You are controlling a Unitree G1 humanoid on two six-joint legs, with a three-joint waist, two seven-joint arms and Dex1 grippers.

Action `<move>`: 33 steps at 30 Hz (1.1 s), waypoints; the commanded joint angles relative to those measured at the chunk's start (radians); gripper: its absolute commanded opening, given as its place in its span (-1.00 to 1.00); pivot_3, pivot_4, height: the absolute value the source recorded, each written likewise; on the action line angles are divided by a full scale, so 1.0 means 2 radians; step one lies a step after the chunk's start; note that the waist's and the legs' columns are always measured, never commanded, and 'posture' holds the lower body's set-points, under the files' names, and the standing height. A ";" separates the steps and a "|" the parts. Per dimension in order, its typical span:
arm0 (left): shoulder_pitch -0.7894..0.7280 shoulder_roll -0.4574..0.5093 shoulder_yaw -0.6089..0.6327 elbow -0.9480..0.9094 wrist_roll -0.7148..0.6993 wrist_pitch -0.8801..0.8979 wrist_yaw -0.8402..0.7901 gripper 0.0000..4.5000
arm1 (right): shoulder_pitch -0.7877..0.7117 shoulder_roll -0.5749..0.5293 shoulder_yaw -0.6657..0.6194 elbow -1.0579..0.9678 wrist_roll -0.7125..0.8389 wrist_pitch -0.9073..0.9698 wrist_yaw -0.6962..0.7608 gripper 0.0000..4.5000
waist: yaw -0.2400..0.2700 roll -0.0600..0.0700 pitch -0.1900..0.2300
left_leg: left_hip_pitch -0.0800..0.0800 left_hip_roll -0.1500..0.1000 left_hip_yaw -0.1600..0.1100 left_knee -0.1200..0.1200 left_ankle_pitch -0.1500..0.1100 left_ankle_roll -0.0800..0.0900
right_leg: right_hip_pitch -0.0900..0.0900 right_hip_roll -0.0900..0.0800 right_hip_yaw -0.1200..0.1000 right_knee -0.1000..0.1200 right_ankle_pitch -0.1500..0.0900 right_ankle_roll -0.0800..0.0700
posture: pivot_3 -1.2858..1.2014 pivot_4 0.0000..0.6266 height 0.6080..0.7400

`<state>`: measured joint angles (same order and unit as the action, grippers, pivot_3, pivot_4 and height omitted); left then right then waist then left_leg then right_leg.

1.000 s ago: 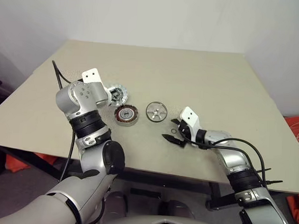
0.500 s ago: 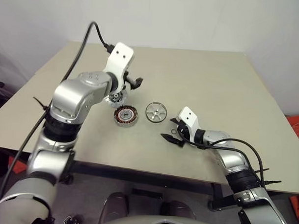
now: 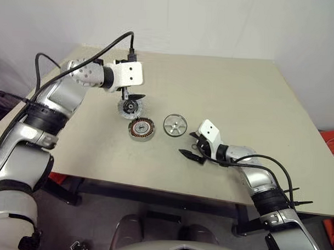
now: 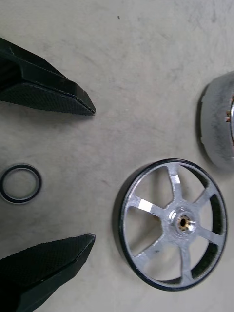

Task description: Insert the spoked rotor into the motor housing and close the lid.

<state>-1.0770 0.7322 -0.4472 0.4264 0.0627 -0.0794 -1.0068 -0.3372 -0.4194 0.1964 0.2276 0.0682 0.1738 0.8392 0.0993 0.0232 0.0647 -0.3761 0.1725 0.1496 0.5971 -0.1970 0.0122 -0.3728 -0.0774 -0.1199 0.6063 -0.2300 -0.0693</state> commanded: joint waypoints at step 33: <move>-0.075 -0.072 -0.127 0.215 0.034 -0.154 -0.302 0.95 | 0.006 -0.008 -0.009 -0.045 0.004 0.011 -0.018 0.94 | 0.015 0.000 0.000 | 0.000 0.000 0.001 0.000 0.000 0.000 | -0.001 0.000 0.000 0.002 0.000 -0.001 | 0.03 -1.00 1.00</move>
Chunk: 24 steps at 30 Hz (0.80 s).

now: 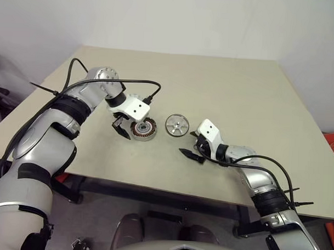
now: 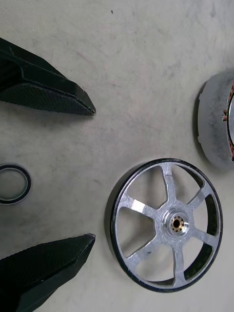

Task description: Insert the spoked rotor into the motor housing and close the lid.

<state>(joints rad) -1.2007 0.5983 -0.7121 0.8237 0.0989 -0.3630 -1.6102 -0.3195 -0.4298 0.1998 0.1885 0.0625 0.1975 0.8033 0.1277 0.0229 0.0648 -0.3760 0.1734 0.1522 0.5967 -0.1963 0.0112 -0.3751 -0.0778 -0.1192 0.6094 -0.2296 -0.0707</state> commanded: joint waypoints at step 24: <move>-0.021 -0.067 0.026 0.133 0.150 -0.100 0.079 0.95 | -0.006 0.012 -0.007 -0.020 0.005 -0.010 -0.011 0.94 | 0.013 0.000 0.000 | 0.000 0.000 0.000 0.000 0.000 -0.001 | 0.000 -0.001 0.000 0.000 0.000 0.000 | 0.03 -1.00 1.00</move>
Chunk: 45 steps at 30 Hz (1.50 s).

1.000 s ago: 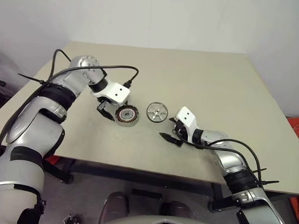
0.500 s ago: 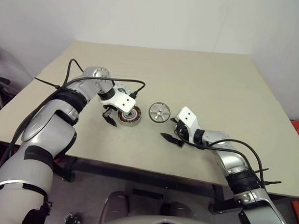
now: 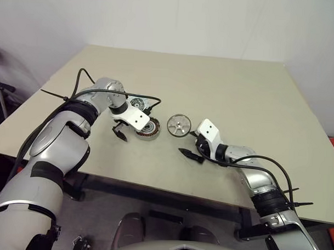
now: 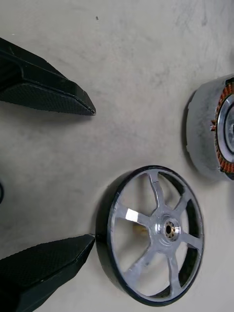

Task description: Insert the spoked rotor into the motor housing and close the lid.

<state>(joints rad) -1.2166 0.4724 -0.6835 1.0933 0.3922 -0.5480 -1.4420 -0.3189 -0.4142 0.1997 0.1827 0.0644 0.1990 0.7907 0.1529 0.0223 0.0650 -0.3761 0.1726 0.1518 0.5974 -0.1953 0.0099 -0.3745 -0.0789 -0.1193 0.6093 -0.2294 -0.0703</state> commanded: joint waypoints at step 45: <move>0.003 -0.046 0.030 -0.002 0.036 -0.036 0.033 0.69 | -0.023 0.003 -0.016 -0.017 0.010 -0.009 -0.012 0.96 | 0.001 0.000 0.000 | 0.000 0.000 0.000 0.000 0.000 0.001 | 0.000 0.000 0.000 0.001 0.000 0.000 | 0.03 -1.00 1.00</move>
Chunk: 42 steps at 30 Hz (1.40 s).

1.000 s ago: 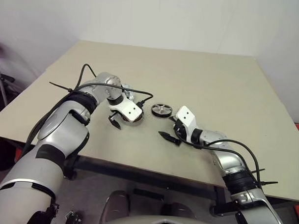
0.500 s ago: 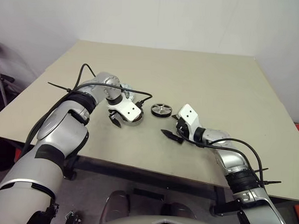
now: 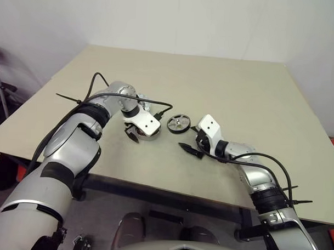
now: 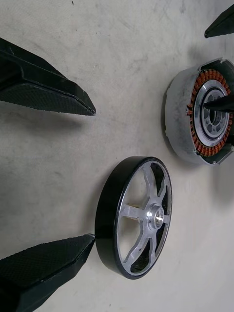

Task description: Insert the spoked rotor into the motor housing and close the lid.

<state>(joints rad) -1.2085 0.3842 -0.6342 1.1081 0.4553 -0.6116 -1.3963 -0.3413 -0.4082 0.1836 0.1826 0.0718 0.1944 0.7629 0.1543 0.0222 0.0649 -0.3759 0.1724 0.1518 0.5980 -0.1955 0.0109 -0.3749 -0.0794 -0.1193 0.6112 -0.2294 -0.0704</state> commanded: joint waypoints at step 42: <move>-0.005 0.009 0.013 -0.005 0.023 0.019 0.051 0.69 | -0.020 -0.002 -0.005 -0.003 0.002 -0.015 0.017 0.96 | 0.000 0.000 0.000 | 0.001 0.000 0.000 0.000 -0.001 0.001 | 0.001 0.000 0.000 0.000 0.000 0.000 | 0.03 -1.00 1.00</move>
<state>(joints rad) -1.1866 0.4014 -0.6226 1.1031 0.4995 -0.5764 -1.3002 -0.3610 -0.4114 0.1809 0.1877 0.0721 0.1834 0.7963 0.1539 0.0220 0.0648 -0.3734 0.1719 0.1520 0.5979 -0.1965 0.0124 -0.3725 -0.0803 -0.1193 0.6115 -0.2295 -0.0704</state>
